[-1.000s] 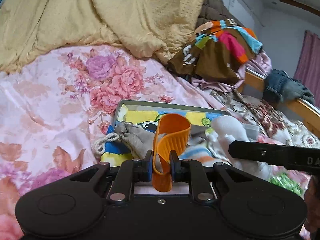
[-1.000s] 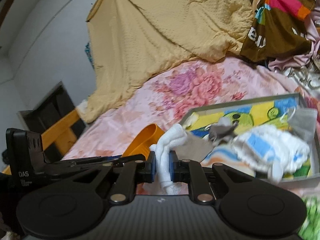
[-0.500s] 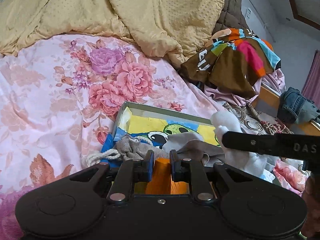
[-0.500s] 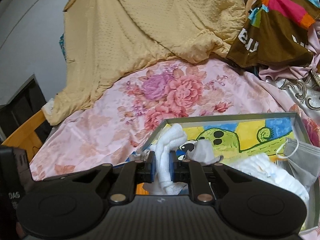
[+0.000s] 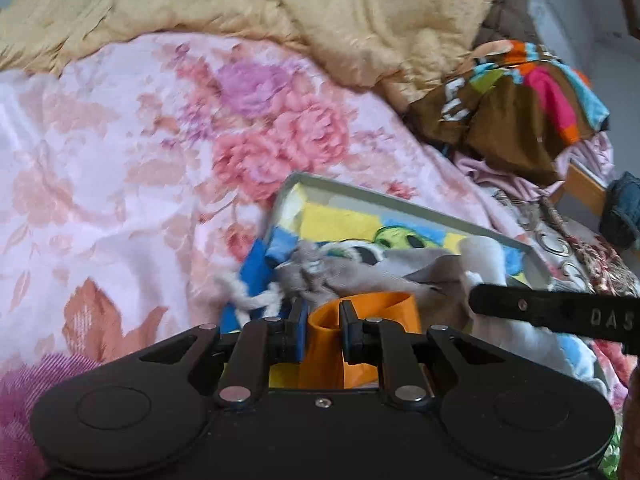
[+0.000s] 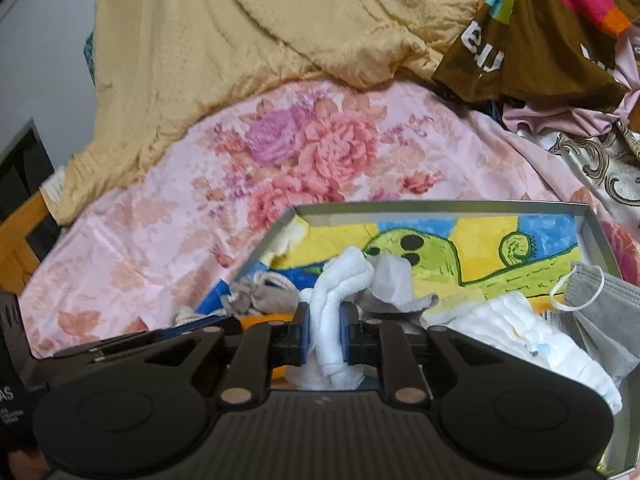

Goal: Organize soft objects
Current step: 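Open the left tool to release the orange band while the right tool releases the white cloth in the tray, then withdraw both open tools up from the tray toward the remaining items, then move the left tool to the black striped sock while the right tool approaches the white-and-teal packet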

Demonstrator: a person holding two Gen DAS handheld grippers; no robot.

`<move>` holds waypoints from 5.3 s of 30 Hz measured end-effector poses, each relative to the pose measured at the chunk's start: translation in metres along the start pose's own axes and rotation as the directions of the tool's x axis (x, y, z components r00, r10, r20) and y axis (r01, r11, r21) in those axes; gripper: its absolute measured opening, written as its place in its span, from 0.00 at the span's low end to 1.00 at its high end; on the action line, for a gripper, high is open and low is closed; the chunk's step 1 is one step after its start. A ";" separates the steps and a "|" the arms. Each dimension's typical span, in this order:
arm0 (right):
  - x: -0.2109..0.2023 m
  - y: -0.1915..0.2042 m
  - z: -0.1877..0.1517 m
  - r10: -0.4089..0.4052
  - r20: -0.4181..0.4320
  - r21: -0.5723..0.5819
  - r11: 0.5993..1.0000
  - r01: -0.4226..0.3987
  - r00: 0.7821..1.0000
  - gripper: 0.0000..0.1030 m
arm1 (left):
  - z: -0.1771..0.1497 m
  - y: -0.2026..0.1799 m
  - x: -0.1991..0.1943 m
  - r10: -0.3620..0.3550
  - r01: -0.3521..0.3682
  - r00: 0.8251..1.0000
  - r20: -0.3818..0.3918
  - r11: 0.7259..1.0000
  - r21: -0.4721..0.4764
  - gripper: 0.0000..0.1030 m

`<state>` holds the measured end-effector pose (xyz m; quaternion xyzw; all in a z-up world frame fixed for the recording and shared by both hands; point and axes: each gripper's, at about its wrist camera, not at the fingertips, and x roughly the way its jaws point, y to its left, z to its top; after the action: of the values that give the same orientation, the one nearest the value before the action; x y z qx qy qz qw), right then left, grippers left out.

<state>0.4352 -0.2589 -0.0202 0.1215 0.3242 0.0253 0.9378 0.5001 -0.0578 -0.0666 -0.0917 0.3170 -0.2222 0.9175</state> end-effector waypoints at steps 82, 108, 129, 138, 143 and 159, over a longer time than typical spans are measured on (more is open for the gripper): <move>-0.237 0.040 -0.151 -0.027 0.143 -0.193 0.980 0.054 0.989 1.00 | -0.112 -0.031 -0.259 -0.007 0.004 0.999 0.051 0.998 0.062 0.99; -0.217 0.042 -0.179 -0.054 -0.037 -0.247 0.968 0.043 0.998 1.00 | -0.151 -0.029 -0.258 -0.036 0.044 0.998 -0.051 0.988 0.150 0.99; -0.207 0.032 -0.178 -0.028 -0.024 -0.191 0.981 0.023 0.999 1.00 | -0.156 -0.032 -0.235 -0.055 0.080 0.989 -0.136 0.979 0.186 0.99; -0.198 0.029 -0.179 -0.017 -0.022 -0.170 0.985 0.013 1.000 1.00 | -0.157 -0.037 -0.223 -0.067 0.101 0.985 -0.159 0.970 0.220 0.99; -0.192 0.027 -0.180 -0.018 -0.025 -0.157 0.987 0.014 1.000 1.00 | -0.156 -0.036 -0.217 -0.066 0.102 0.984 -0.165 0.970 0.219 0.99; -0.173 0.023 -0.179 0.039 -0.032 -0.098 0.994 -0.042 0.999 0.98 | -0.156 -0.049 -0.193 -0.091 0.149 0.975 -0.203 0.946 0.288 0.99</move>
<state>0.1898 -0.2205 -0.0461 0.0810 0.3340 0.0621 0.9370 0.2509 -0.0152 -0.0693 0.0511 0.3579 -0.3311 0.8716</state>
